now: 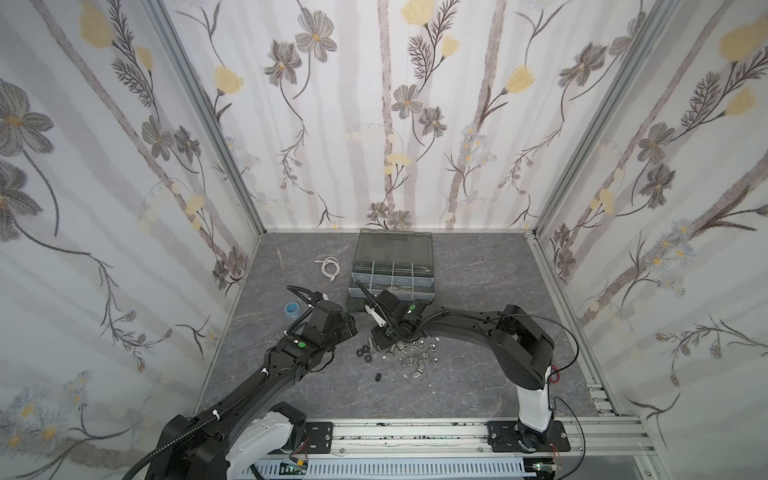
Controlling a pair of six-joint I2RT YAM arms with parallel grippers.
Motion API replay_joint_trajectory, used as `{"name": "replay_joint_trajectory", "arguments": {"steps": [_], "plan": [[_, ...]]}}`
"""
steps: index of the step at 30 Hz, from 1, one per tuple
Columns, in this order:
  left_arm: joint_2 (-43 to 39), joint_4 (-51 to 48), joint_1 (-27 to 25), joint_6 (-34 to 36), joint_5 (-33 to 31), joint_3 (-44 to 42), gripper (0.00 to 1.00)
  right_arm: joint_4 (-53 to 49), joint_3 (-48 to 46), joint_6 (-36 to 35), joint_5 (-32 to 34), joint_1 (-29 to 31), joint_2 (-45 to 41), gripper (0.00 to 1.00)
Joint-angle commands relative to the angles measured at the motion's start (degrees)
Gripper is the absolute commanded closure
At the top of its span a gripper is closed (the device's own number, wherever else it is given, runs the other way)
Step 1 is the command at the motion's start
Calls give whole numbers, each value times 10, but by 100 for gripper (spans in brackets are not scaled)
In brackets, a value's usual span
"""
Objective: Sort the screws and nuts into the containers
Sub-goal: 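Lower the right gripper onto the pile and grasp a black bolt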
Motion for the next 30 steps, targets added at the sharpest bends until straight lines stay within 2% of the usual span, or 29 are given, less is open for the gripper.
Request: {"name": "replay_joint_trajectory", "arguments": {"steps": [1,30], "plan": [[6,7,2,1,-11,-3,30,-2,8,-7,5,1,7,66],[11,13,5,0,-7,-13,30,-28,42,6,25,6,54,70]]}}
